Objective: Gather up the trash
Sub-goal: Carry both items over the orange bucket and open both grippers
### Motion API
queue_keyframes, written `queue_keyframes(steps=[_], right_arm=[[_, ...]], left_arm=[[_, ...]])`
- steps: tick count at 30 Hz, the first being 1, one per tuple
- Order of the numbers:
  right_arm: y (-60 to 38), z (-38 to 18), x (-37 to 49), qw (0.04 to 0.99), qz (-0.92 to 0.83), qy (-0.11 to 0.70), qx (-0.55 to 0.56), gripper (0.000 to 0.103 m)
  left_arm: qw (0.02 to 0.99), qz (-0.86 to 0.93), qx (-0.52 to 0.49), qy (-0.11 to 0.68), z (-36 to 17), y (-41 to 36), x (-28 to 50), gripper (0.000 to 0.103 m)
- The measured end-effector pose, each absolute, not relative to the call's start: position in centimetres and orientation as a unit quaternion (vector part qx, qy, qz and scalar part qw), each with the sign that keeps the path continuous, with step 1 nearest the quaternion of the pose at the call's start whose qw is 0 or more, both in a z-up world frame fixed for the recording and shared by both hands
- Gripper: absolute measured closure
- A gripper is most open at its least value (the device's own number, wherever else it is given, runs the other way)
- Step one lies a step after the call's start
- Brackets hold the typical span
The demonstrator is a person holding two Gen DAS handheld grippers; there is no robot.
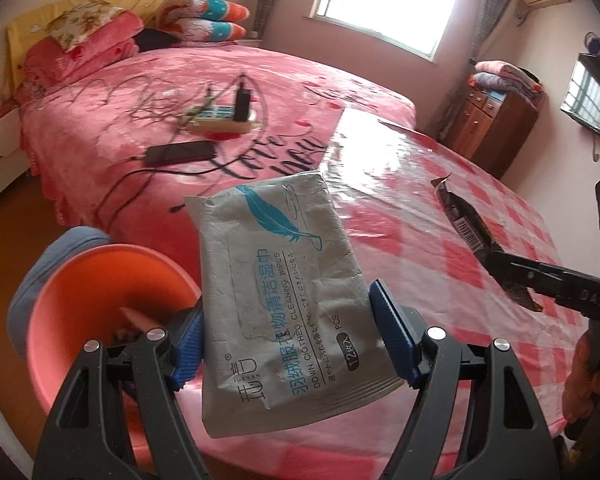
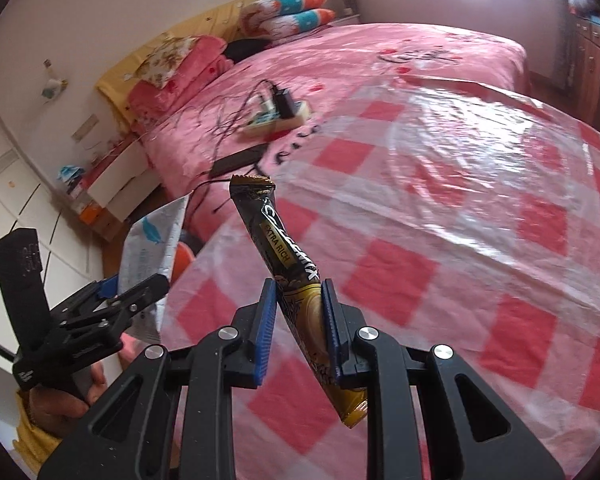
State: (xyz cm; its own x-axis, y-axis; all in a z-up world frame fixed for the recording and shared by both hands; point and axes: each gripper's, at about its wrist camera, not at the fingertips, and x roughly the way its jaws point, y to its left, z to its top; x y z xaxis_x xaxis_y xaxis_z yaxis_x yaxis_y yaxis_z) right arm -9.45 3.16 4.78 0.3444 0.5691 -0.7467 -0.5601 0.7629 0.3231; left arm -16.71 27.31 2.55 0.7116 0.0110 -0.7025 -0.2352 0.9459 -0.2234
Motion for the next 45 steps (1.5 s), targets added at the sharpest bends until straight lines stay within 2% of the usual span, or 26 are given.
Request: queue_keyframes(steps=[23,39,42,44,45], right_arm=[[16.6,3.9,-12.2,0.735,0.457,0.501,-0.013,0.079],[23.8,3.1,-13.6,0.695,0.499,0.518,-0.011,0.078],[24.9,1.9,-13.5,0.682,0.495,0.538,0.0,0.072],[25.0,1.4,-13.4,0.68,0.491,0.544,0.007,0.049],[24.7,1.3,-13.4,0.684,0.488,0.542,0.008,0.044]], left_arm=[[0.879,0.185,-0.186,0.398,-1.8,37.8,-22.9,0.028],[0.857,0.21,-0.212,0.421,-4.4,40.5,-24.3,0.027],[0.849,0.209,-0.216,0.434,-5.2,40.6,-24.0,0.026],[0.843,0.21,-0.221,0.444,-5.8,40.7,-23.9,0.023],[0.84,0.214,-0.221,0.446,-5.9,40.8,-24.0,0.021]])
